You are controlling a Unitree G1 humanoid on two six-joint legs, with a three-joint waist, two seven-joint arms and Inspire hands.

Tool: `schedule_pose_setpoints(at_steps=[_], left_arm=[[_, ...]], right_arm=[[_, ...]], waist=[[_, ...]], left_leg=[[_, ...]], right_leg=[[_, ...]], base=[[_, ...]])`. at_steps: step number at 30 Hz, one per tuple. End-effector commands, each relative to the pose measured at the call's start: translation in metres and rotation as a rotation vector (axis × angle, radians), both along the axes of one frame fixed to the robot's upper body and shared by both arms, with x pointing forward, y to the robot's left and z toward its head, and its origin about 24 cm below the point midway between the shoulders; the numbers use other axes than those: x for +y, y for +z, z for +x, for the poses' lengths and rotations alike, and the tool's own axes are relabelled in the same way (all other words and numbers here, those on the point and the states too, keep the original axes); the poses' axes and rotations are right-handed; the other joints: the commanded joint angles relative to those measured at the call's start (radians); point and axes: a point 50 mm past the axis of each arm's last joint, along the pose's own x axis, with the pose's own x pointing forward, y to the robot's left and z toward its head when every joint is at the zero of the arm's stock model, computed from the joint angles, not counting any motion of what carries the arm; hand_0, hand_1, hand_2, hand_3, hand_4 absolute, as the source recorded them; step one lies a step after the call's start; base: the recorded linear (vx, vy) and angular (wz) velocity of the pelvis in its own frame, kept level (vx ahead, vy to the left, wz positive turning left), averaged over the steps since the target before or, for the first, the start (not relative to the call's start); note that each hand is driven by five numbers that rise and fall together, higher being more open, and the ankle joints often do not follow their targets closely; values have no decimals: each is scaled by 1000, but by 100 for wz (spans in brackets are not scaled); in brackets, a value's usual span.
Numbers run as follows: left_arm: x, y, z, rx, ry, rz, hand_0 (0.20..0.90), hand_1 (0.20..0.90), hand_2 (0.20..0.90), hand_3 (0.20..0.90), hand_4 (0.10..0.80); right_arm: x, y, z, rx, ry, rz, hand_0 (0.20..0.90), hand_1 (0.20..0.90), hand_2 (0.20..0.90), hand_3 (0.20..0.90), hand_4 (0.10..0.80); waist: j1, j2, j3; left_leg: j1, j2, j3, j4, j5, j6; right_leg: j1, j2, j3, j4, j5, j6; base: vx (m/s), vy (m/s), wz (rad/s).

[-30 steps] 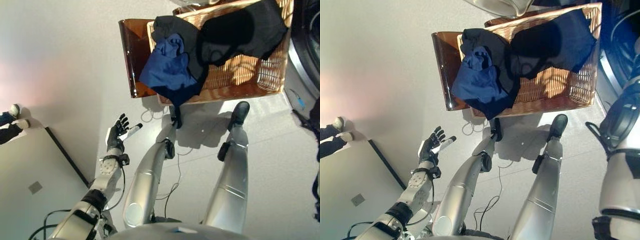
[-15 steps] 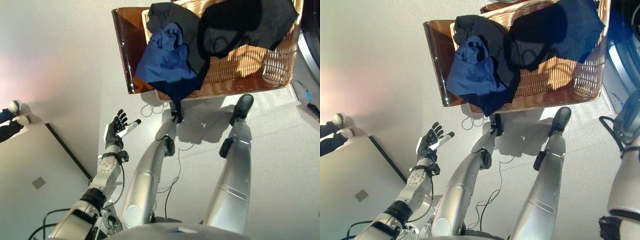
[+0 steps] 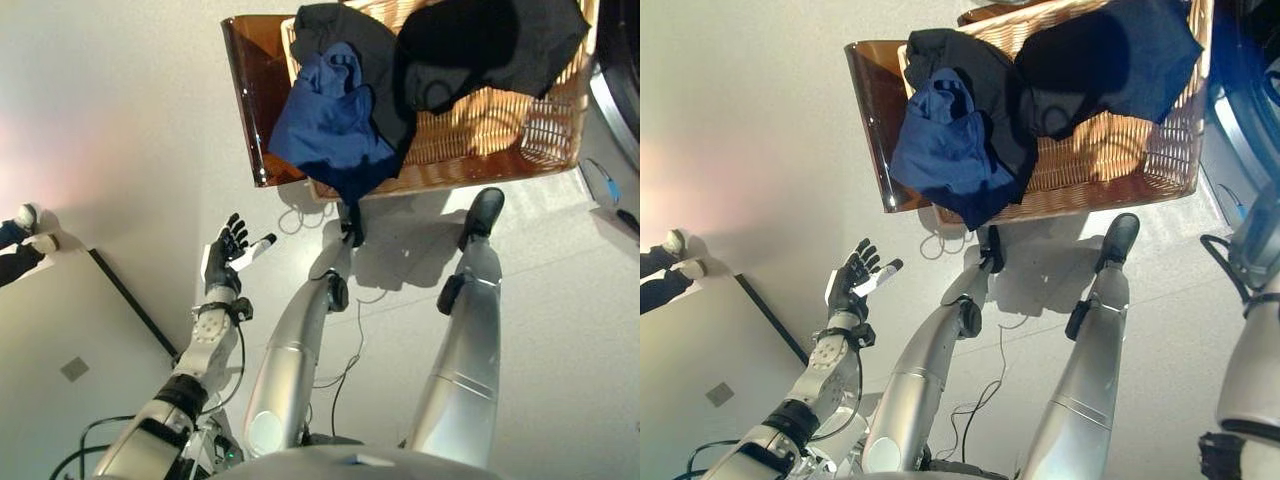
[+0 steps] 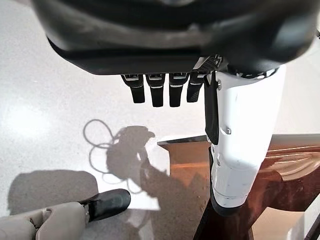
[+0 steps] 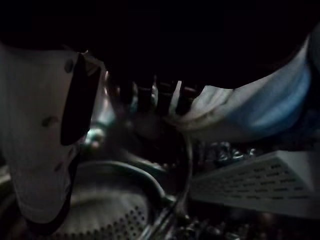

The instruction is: Pick up the clothes and place them into the washing machine

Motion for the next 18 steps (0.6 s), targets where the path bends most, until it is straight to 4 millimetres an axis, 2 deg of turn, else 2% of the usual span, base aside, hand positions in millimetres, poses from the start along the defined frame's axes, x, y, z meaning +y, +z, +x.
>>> schedule_pose_setpoints(at_steps=[1, 6, 9, 18], left_arm=[[36, -18, -29, 67, 114, 77, 900, 900, 900, 900, 800], [37, -17, -29, 61, 117, 77, 900, 900, 900, 900, 800], [36, -15, -27, 51, 117, 69, 900, 900, 900, 900, 800], [29, -17, -20, 54, 105, 56, 900, 900, 900, 900, 800]], right_arm=[[-5, 7, -15, 68, -183, -212, 900, 900, 900, 900, 800], [2, -6, -5, 115, -199, -272, 900, 900, 900, 900, 800], [8, -21, 8, 162, -177, -301, 900, 900, 900, 900, 800], [45, -90, 51, 275, -41, -363, 900, 900, 900, 900, 800]], waist=[[33, 17, -137], [35, 18, -133], [33, 17, -127], [24, 1, -114]], left_leg=[[9, 74, -54, 45, -115, -114], [5, 73, -50, 62, -122, -109], [8, 73, -45, 70, -125, -107], [66, 66, -37, 50, -127, -102]], right_leg=[[-29, 9, 29, 49, -25, 2], [-28, 9, 29, 53, -22, 2], [-22, 8, 31, 50, -15, 3], [75, 2, 5, -27, 25, 13]], base=[[0, 0, 0], [-14, 13, 3], [-11, 27, -6], [-4, 17, -8]])
